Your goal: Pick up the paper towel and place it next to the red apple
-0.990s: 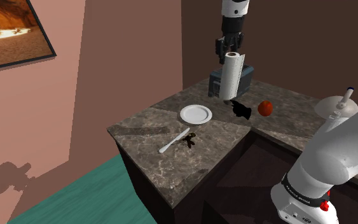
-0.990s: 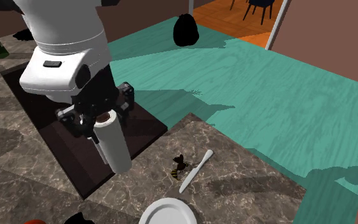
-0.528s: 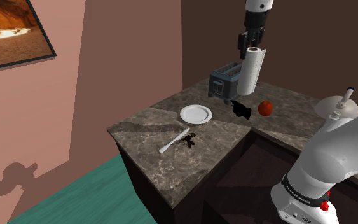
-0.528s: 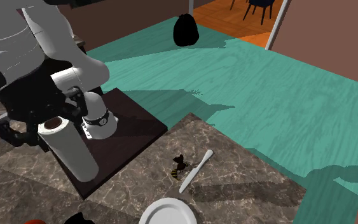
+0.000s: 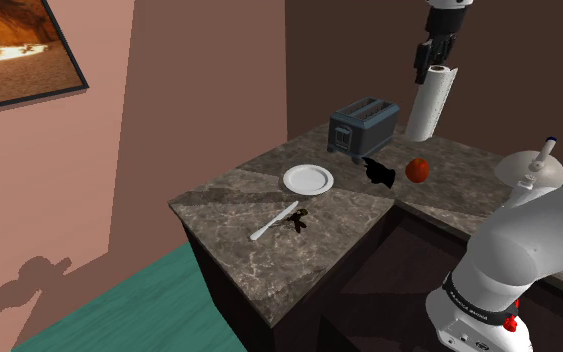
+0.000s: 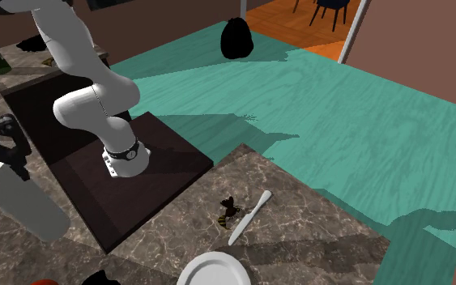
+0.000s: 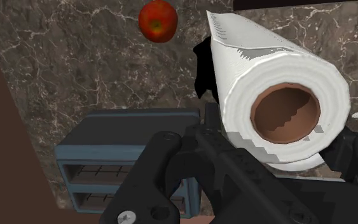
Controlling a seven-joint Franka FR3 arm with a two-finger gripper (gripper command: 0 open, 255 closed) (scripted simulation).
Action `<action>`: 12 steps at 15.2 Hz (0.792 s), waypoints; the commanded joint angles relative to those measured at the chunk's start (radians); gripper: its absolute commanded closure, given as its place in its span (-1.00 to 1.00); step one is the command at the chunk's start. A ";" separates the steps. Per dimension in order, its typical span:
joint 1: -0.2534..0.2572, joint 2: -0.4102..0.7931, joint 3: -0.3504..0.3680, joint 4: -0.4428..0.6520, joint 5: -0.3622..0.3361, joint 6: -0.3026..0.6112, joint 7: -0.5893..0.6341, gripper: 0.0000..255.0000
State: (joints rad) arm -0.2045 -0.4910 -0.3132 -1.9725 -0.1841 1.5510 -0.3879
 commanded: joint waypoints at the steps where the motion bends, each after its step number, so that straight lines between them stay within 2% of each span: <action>1: -0.011 0.003 -0.032 0.017 -0.012 -0.008 -0.045 1.00; 12: -0.060 0.113 -0.265 0.202 -0.040 -0.041 -0.343 1.00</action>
State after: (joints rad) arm -0.2597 -0.3859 -0.5585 -1.7873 -0.2228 1.5151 -0.7030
